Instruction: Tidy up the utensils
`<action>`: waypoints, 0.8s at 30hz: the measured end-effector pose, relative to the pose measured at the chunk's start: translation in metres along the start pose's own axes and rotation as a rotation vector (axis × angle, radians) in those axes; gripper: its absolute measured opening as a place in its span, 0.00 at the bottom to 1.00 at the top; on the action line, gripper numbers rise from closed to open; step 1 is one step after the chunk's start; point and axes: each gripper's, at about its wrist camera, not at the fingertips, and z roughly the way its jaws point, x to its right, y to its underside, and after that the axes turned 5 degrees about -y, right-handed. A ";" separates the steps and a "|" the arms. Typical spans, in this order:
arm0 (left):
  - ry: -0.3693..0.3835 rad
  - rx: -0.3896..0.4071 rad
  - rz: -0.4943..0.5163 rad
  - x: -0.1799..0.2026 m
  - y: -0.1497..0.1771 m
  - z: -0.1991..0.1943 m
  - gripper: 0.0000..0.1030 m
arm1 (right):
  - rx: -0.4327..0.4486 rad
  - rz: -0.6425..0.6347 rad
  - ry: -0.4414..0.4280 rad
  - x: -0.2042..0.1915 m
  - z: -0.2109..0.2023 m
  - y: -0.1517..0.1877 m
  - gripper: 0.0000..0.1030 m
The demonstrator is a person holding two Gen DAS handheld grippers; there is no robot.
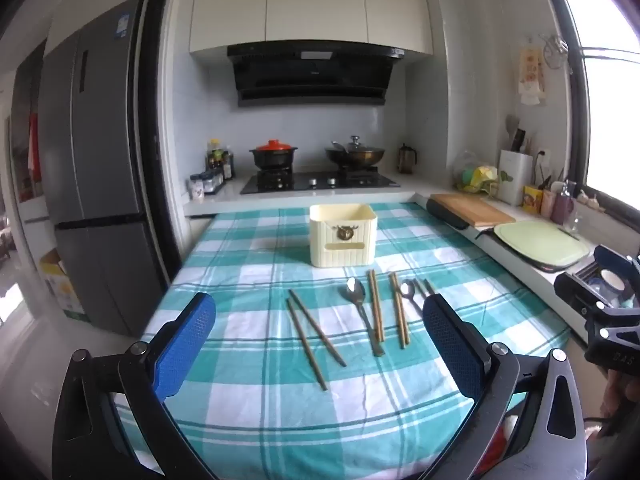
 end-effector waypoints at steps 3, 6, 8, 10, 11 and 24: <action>-0.013 -0.003 0.004 0.003 0.000 0.001 1.00 | 0.014 0.007 -0.001 -0.001 -0.001 0.001 1.00; 0.000 0.004 -0.019 0.000 -0.002 -0.006 1.00 | 0.006 0.020 -0.004 0.000 0.002 0.001 1.00; 0.001 0.001 -0.016 0.000 -0.003 -0.007 1.00 | 0.009 0.019 -0.009 -0.002 -0.001 0.003 1.00; 0.000 0.003 -0.013 0.004 0.002 -0.003 1.00 | 0.011 0.012 -0.009 -0.007 -0.002 0.003 1.00; 0.005 -0.001 -0.010 0.002 0.002 -0.001 1.00 | 0.014 0.016 -0.010 -0.004 -0.007 0.003 1.00; 0.003 -0.016 -0.012 0.003 0.005 0.003 1.00 | 0.004 0.006 -0.030 -0.004 -0.002 -0.001 1.00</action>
